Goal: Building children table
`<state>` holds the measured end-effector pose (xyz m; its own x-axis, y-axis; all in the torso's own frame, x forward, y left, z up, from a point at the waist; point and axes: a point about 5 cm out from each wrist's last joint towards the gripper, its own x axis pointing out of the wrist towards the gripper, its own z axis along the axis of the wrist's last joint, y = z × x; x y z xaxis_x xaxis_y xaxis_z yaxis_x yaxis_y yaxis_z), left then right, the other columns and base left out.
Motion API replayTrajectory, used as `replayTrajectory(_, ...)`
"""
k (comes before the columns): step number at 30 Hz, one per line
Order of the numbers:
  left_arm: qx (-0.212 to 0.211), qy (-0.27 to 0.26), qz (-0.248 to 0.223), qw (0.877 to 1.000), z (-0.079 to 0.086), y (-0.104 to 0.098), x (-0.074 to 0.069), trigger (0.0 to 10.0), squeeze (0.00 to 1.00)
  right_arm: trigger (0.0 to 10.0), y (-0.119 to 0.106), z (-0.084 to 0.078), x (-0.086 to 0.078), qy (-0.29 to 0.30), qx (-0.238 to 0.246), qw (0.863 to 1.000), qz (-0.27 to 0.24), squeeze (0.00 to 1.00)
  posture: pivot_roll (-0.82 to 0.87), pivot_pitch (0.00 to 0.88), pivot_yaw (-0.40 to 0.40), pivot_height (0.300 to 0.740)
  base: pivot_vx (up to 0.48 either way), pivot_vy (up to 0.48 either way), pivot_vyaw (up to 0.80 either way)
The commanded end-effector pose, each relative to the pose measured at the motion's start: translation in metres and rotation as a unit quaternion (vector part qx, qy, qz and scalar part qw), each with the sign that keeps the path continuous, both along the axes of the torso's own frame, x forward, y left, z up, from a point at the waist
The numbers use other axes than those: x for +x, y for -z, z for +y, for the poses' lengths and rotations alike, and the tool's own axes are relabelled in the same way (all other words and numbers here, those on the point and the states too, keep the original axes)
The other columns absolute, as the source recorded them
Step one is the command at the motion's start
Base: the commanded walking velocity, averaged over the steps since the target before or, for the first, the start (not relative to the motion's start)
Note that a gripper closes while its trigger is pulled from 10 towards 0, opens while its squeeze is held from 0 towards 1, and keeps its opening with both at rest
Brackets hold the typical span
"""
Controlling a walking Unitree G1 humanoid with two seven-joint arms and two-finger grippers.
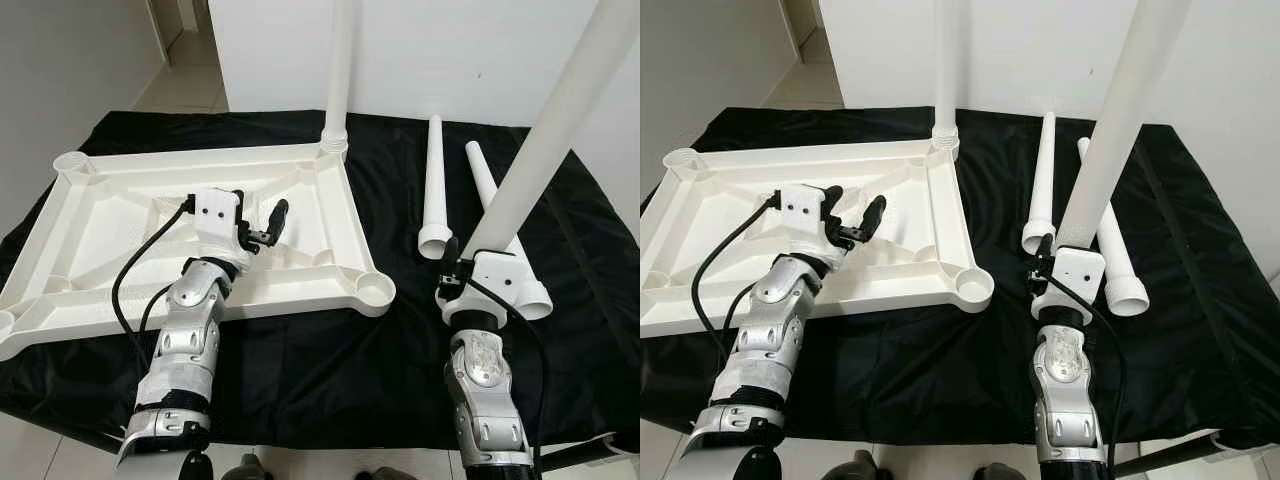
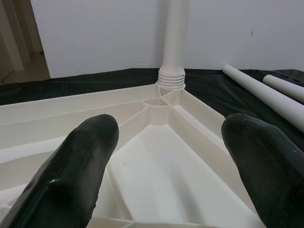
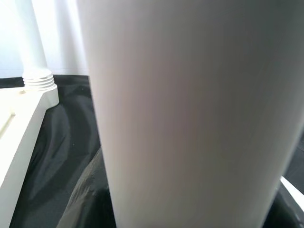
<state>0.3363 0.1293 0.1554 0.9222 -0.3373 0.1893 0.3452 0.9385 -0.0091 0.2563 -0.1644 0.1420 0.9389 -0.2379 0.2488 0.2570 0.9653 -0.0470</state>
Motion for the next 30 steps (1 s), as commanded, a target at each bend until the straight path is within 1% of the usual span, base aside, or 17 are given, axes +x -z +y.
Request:
replayTrajectory(1,-0.001,0.005,0.012,1.0,-0.0039,0.0033,0.0021,10.0,0.0,10.0,-0.0023,0.0011,-0.0013,0.003,0.003,1.0,-0.01,0.0,-0.01,0.0,0.053,0.74,0.0,0.0,0.0)
replayTrajectory(6,-0.001,0.025,0.011,1.0,-0.0107,0.0019,0.0051,10.0,0.0,10.0,-0.0022,0.0005,-0.0029,0.004,0.0,1.0,-0.012,0.0,-0.02,0.0,0.062,0.74,0.0,0.0,0.0)
replayTrajectory(11,0.007,0.04,0.014,0.999,-0.012,0.0037,0.0033,10.0,0.0,10.0,-0.001,-0.0004,-0.003,0.001,-0.001,1.0,-0.009,0.0,-0.01,0.0,0.058,0.74,0.0,0.0,0.0)
replayTrajectory(12,0.002,0.041,0.017,0.999,-0.0121,0.0042,0.003,10.0,0.0,10.0,-0.0011,-0.0002,-0.0026,0.0,-0.001,1.0,-0.009,0.0,-0.01,0.0,0.057,0.74,0.0,0.0,0.0)
replayTrajectory(15,-0.004,0.045,0.018,0.999,-0.0121,0.0039,0.002,10.0,0.0,10.0,-0.0014,0.0019,-0.0001,-0.005,-0.001,1.0,-0.01,0.0,0.0,0.0,0.052,0.74,0.0,0.0,0.0)
replayTrajectory(22,0.002,0.046,0.015,0.999,-0.0119,0.0039,0.0011,10.0,0.0,10.0,-0.0009,0.0048,0.002,-0.013,0.0,1.0,-0.008,0.0,0.01,0.0,0.044,0.74,0.0,0.0,0.0)
replayTrajectory(30,0.001,0.042,0.011,0.999,-0.0116,0.0045,0.0,10.0,0.0,10.0,-0.0007,0.0023,0.0027,-0.017,-0.005,1.0,-0.006,0.0,0.01,0.0,0.03,0.74,0.0,0.0,0.0)
